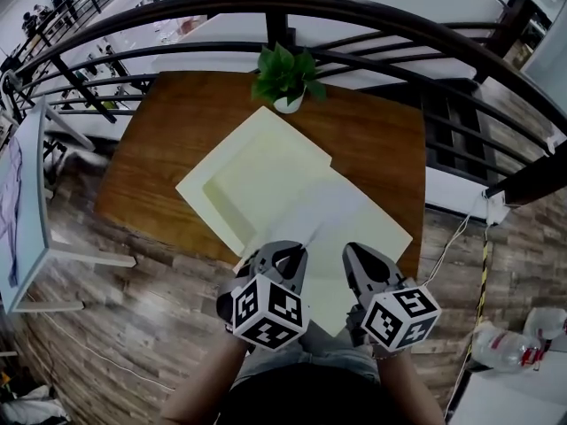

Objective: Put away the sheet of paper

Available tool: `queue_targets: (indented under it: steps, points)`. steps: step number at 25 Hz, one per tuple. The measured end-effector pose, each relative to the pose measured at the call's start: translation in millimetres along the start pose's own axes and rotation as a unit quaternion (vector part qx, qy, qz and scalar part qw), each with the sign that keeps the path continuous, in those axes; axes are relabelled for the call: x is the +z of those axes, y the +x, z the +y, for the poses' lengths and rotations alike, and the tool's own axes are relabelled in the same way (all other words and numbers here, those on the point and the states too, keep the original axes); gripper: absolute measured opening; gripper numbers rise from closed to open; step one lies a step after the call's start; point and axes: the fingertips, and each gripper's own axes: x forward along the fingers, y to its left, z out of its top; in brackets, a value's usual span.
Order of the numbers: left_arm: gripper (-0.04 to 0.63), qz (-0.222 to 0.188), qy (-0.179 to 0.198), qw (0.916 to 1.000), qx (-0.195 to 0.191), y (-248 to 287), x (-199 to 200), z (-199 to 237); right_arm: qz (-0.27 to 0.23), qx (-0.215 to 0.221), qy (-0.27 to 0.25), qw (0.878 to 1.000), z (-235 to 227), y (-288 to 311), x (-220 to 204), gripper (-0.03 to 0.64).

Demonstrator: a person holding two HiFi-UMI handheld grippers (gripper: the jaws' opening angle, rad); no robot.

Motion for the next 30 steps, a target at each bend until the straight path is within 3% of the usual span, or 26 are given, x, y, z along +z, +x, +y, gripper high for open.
queue_targets:
  steps: [6, 12, 25, 30]
  points:
    - [0.021, 0.006, 0.012, 0.9998, -0.015, 18, 2, -9, 0.012, -0.01, 0.005, 1.0, -13, 0, -6, 0.028]
    - [0.021, 0.013, 0.048, 0.9984, -0.026, 33, 9, -16, 0.027, -0.017, 0.01, 0.999, -28, 2, -14, 0.028]
    - [0.021, 0.031, 0.162, 0.9857, -0.031, 55, 13, -36, 0.051, -0.011, 0.014, 0.999, -47, 3, -25, 0.028]
    - [0.021, 0.049, 0.138, 0.9891, -0.014, 58, 6, -30, 0.06, -0.001, 0.011, 0.998, -48, 6, -28, 0.028]
